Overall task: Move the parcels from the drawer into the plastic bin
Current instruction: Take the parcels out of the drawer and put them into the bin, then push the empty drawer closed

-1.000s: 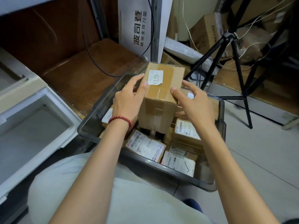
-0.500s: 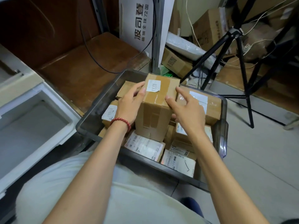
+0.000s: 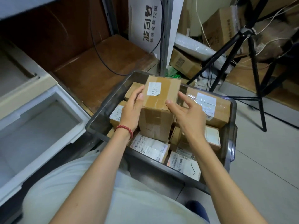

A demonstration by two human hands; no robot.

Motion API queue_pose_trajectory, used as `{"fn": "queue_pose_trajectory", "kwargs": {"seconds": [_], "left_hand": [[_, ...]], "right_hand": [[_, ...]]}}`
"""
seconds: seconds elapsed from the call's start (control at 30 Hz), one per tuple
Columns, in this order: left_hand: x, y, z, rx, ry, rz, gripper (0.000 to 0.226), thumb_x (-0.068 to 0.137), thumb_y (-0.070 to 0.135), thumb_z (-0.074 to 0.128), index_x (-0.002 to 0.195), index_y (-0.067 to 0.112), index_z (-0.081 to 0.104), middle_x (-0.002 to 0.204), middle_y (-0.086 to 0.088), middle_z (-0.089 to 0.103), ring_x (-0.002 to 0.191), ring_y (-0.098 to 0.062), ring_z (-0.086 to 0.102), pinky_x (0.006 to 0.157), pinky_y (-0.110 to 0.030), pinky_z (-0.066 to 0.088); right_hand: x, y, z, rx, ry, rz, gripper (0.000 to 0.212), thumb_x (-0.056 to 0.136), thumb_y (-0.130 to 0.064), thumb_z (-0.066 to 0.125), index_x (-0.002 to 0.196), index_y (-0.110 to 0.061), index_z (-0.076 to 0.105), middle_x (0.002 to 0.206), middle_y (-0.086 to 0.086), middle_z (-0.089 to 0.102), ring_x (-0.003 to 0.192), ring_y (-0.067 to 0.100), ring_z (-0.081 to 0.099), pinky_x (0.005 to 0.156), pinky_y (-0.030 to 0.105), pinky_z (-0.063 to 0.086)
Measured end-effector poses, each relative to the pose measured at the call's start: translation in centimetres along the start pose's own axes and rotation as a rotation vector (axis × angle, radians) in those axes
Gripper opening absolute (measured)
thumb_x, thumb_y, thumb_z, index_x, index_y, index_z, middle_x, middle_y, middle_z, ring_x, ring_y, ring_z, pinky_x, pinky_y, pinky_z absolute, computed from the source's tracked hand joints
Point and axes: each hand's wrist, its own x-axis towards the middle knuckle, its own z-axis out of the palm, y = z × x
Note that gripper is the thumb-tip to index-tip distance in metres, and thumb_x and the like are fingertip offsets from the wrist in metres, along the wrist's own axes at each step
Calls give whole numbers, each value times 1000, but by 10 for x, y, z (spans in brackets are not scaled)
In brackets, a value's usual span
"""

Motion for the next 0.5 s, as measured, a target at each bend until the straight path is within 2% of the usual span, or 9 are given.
{"fn": "queue_pose_trajectory", "kwargs": {"seconds": [0.1,0.13,0.17,0.23,0.3,0.37,0.43,0.5], "left_hand": [[-1,-2,4,112,-59,85,27,100,43,40,126,45,46,125,26,51,116,11,47,97,-27,44],[3,0,10,183,-64,89,29,99,46,38,127,45,46,127,25,52,116,9,47,96,-30,44],[7,3,18,251,-56,69,32,99,50,35,129,44,47,130,19,53,117,1,50,95,-34,45],[13,15,38,436,-5,31,39,98,53,30,131,41,46,133,10,54,117,-15,53,90,-36,47],[8,20,50,567,54,138,41,97,55,31,132,37,45,132,9,54,115,-17,53,87,-36,48],[-1,16,45,667,75,233,41,97,54,34,133,36,45,132,9,54,116,-15,53,91,-39,48],[-6,8,28,801,76,229,43,97,50,39,137,35,41,137,7,52,122,-18,49,98,-41,41],[-11,4,11,903,103,228,44,94,45,46,136,34,42,137,7,52,124,-18,47,101,-40,36]], "right_hand": [[-9,12,-9,134,-19,2,64,77,-52,71,136,-34,53,101,-18,72,103,3,67,89,40,56],[-8,14,-10,159,-8,12,61,79,-50,70,135,-33,54,99,-23,70,104,3,66,88,39,57],[-3,14,-11,125,-1,19,55,84,-48,67,135,-33,54,104,-22,69,107,5,65,86,36,55],[17,7,-18,-124,8,24,46,92,-45,58,136,-32,54,125,-7,65,117,15,58,87,33,47],[38,-4,-35,-340,29,-73,39,95,-38,56,133,-29,57,133,-1,60,123,21,53,93,36,43],[47,-15,-51,-516,72,-233,34,95,-40,56,125,-27,64,129,-3,64,122,20,54,95,37,42],[42,-22,-55,-581,97,-349,35,94,-47,53,120,-28,67,123,-6,67,119,18,56,96,39,42],[33,-28,-44,-570,45,-435,40,92,-51,52,121,-28,67,123,-5,66,118,16,57,97,40,45]]}}
